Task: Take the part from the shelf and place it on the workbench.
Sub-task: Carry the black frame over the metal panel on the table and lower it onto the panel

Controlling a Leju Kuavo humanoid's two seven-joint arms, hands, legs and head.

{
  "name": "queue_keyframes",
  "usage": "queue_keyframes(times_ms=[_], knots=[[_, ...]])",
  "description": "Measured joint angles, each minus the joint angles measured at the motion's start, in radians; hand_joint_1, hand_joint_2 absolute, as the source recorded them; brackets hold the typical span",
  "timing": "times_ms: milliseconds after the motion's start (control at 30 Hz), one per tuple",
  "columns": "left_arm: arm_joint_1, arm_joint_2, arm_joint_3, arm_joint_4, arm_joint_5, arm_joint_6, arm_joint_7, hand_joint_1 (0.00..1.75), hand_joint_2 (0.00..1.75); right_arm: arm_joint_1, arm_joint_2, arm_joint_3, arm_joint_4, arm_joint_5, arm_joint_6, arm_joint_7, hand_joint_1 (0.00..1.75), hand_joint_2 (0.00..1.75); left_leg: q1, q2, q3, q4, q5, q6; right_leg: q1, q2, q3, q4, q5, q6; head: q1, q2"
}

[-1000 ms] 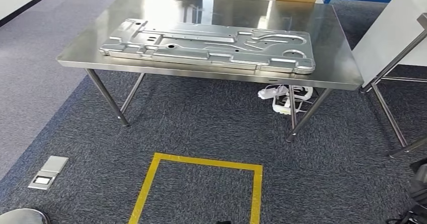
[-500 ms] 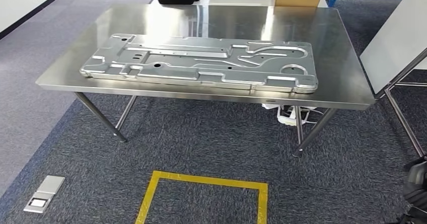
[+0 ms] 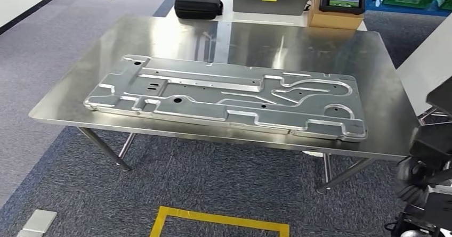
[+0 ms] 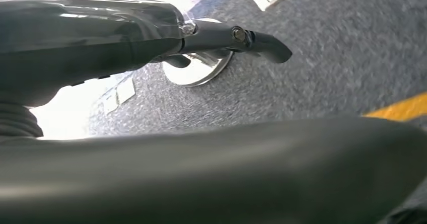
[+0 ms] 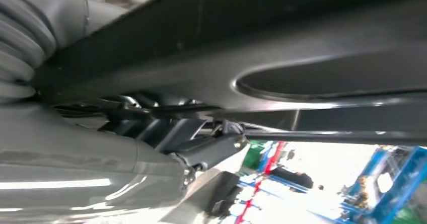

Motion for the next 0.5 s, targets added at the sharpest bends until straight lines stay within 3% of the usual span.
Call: queue_keyframes(times_ms=[33, 100, 133, 167, 233, 300, 333, 400, 433, 467, 500], knots=[[0.0, 0.0, 0.007, 0.0, 0.006, 0.002, 0.001, 0.0, 1.75, 0.0, -0.006, 0.006, 0.006, -0.004, -0.002, 0.0, 1.75, 1.75, 0.0, -0.002, 0.028, -0.003, -0.022, -0.003, 0.001, 0.0, -0.023, -0.042, 0.05, -0.003, 0.0, 0.0], [0.004, 0.0, 0.017, 0.002, 0.009, 0.005, 0.0, 0.0, 1.75, 0.006, -0.014, 0.015, 0.021, -0.014, -0.007, -0.001, 1.75, 1.75, -0.001, -0.004, 0.069, 0.004, -0.07, -0.011, 0.01, -0.001, -0.056, -0.107, 0.224, -0.018, -0.001, 0.0], [0.006, 0.0, 0.021, 0.003, 0.009, 0.005, 0.0, 0.0, 1.75, 0.011, -0.018, 0.019, 0.027, -0.019, -0.008, -0.002, 1.75, 1.75, 0.0, -0.006, 0.078, 0.009, -0.088, -0.018, 0.014, -0.001, -0.065, -0.116, 0.288, -0.029, -0.002, 0.0], [0.005, 0.0, 0.023, 0.003, 0.008, 0.007, 0.0, 0.0, 1.75, 0.013, -0.02, 0.023, 0.029, -0.023, -0.01, -0.003, 1.75, 1.75, 0.002, -0.007, 0.081, 0.015, -0.097, -0.024, 0.019, -0.001, -0.068, -0.114, 0.311, -0.038, -0.002, 0.0], [-0.004, 0.001, 0.025, 0.003, 0.007, 0.012, -0.001, 0.0, 1.75, 0.012, -0.025, 0.03, 0.027, -0.03, -0.012, -0.008, 1.75, 1.75, 0.002, -0.007, 0.063, 0.054, -0.082, -0.037, 0.018, 0.001, -0.059, -0.114, 0.292, -0.052, -0.002, 0.0], [-0.016, 0.001, 0.028, 0.003, 0.007, 0.017, -0.002, 0.0, 1.75, 0.012, -0.028, 0.034, 0.025, -0.034, -0.014, -0.013, 1.75, 1.75, 0.004, -0.001, 0.001, 0.156, -0.054, -0.052, 0.01, -0.002, -0.037, -0.132, 0.278, -0.059, -0.003, 0.0], [-0.019, 0.002, 0.03, 0.003, 0.007, 0.018, -0.003, 0.0, 1.75, 0.014, -0.028, 0.036, 0.026, -0.036, -0.014, -0.016, 1.75, 1.75, 0.007, 0.002, -0.042, 0.216, -0.06, -0.06, 0.007, -0.004, -0.023, -0.14, 0.272, -0.06, -0.003, 0.0], [-0.018, 0.003, 0.035, 0.003, 0.008, 0.02, -0.005, 0.0, 1.75, 0.016, -0.027, 0.038, 0.026, -0.039, -0.015, -0.019, 1.75, 1.75, 0.017, 0.006, -0.126, 0.305, -0.12, -0.074, 0.002, -0.006, 0.003, -0.15, 0.254, -0.06, -0.003, 0.0], [-0.017, 0.004, 0.037, 0.003, 0.008, 0.021, -0.005, 0.0, 1.75, 0.017, -0.027, 0.039, 0.026, -0.041, -0.016, -0.019, 1.75, 1.75, 0.021, 0.007, -0.156, 0.321, -0.148, -0.079, 0.0, -0.006, 0.016, -0.151, 0.244, -0.058, -0.003, 0.0], [-0.016, 0.005, 0.039, 0.003, 0.008, 0.021, -0.006, 0.0, 1.75, 0.019, -0.027, 0.04, 0.026, -0.042, -0.017, -0.019, 1.75, 1.75, 0.025, 0.007, -0.176, 0.316, -0.157, -0.084, -0.003, -0.006, 0.03, -0.151, 0.234, -0.056, -0.003, 0.0], [-0.016, 0.006, 0.04, 0.003, 0.008, 0.021, -0.007, 0.0, 1.75, 0.02, -0.027, 0.042, 0.026, -0.043, -0.018, -0.019, 1.75, 1.75, 0.028, 0.008, -0.185, 0.286, -0.133, -0.087, -0.005, -0.006, 0.045, -0.151, 0.224, -0.052, -0.003, 0.0]])
